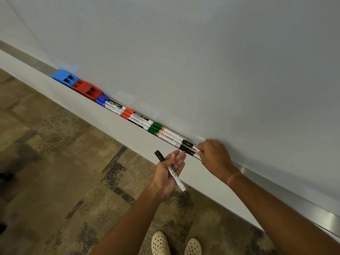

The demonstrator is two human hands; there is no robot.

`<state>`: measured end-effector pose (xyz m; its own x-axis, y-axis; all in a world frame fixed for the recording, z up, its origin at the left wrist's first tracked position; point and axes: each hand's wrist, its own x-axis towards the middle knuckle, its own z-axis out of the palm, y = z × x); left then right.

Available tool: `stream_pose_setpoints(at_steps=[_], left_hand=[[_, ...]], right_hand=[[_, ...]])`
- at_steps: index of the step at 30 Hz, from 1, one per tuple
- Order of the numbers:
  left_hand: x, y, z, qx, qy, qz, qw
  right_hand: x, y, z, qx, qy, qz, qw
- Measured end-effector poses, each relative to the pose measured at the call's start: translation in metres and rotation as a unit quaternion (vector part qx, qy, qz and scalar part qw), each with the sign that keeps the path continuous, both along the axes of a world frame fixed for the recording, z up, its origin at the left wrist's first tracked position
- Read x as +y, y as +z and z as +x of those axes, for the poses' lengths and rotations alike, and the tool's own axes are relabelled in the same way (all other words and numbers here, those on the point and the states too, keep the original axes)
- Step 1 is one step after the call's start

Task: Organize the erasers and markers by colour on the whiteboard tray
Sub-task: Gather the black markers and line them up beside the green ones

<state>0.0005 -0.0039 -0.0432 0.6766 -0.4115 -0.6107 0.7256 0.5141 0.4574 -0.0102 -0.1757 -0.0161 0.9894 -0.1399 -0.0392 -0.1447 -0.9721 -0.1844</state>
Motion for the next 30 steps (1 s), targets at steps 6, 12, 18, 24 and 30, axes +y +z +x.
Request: stream_pose_setpoints(at_steps=[6,12,18,24,30], left_hand=[[0.005,-0.001,0.001,-0.002,-0.001,0.006,1.000],[0.005,0.001,0.002,-0.008,-0.003,0.004,1.000],[0.002,0.003,0.003,-0.009,-0.009,0.003,1.000],[0.000,0.005,0.003,-0.005,-0.016,0.003,1.000],[-0.003,0.008,0.002,-0.002,-0.012,0.005,1.000]], right_hand=[[0.003,-0.001,0.002,0.037,-0.010,-0.026,0.999],[0.002,-0.001,0.001,0.060,-0.040,-0.032,0.997],[0.008,0.003,0.002,0.084,-0.034,-0.054,0.994],[0.006,0.002,-0.001,0.079,-0.020,-0.060,0.995],[0.007,-0.001,-0.005,0.058,-0.003,-0.056,0.997]])
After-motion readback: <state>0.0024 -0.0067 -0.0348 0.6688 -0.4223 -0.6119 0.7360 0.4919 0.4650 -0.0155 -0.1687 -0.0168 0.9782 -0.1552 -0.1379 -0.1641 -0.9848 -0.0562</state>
